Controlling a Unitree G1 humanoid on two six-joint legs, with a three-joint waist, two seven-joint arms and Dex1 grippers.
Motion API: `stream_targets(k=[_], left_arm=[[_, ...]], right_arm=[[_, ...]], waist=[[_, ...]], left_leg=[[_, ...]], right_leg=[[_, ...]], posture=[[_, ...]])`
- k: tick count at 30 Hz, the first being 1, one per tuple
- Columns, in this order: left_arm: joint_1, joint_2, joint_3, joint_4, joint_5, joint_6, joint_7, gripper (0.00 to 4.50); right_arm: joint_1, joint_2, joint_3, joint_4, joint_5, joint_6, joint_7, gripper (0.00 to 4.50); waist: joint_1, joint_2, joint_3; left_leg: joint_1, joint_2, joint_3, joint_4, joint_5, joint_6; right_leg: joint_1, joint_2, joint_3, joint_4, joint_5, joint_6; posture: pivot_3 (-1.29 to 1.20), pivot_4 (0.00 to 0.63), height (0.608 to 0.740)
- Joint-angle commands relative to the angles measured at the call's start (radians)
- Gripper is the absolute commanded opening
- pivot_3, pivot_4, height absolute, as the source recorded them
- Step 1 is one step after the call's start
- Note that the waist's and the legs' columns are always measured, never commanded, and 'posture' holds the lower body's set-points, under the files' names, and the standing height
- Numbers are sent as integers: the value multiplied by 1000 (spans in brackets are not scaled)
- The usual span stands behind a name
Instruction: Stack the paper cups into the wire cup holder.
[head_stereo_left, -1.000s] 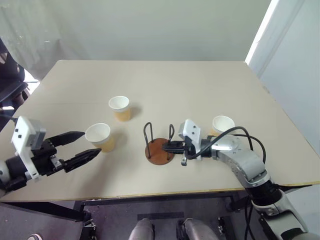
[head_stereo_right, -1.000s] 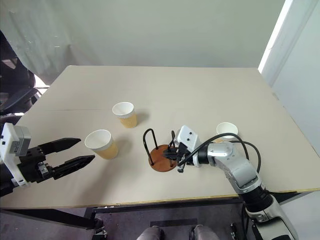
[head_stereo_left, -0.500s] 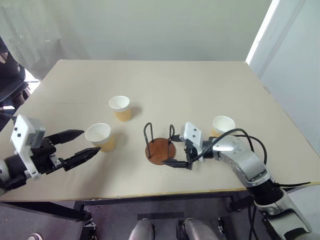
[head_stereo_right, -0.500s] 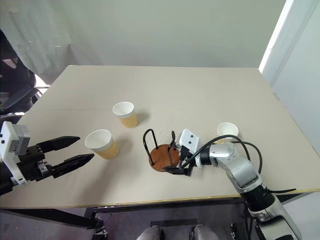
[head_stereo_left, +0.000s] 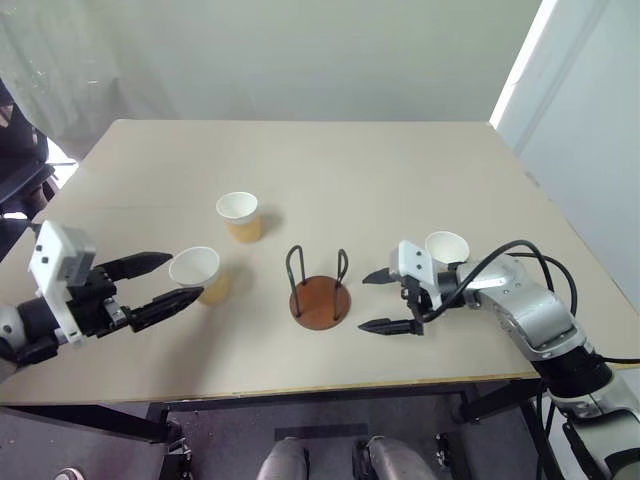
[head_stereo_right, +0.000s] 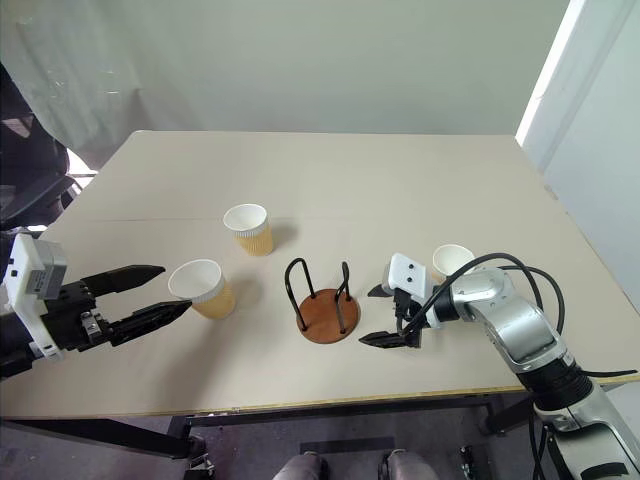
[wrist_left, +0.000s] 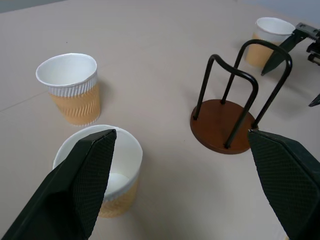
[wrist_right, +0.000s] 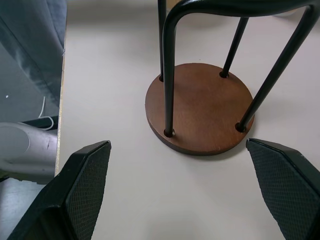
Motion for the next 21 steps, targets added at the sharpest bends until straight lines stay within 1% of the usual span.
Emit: stream_targets(k=[1,11,14,17,21], left_arm=[[-8,13,18,-2,2,-19,-13,4500],[12,7,32,-2,6,-18,-34,4500],[33,17,54,-11,-6,-3,-60,4500],[43,35,75,-10,-21,13,-84,4500],[51,66,81,-2,-25,25,-127,4500]], right_arm=[[-3,-24,-3,-51,25,6,37,4471],[-37,-90,-22,-57,55,19,130,4471],[-78,-155,-70,-53,85,34,186,4471],[-99,-231,-116,-68,147,56,259,4471],[-149,-307,-145,-28,127,-2,302,4471]], waist=[[0,0,0],[0,0,0],[0,0,0],[3,0,0],[4,-1,0]], left_leg=[[0,0,0,0,0,0],[0,0,0,0,0,0],[-1,0,1,0,0,0],[-2,0,1,0,0,1],[-3,0,1,0,1,1]], right_leg=[[0,0,0,0,0,0],[0,0,0,0,0,1],[0,0,1,0,0,1],[0,0,1,0,-2,2],[0,0,1,0,-4,2]], posture=[[0,150,740],[0,150,740],[0,150,740],[0,150,740],[0,150,740]])
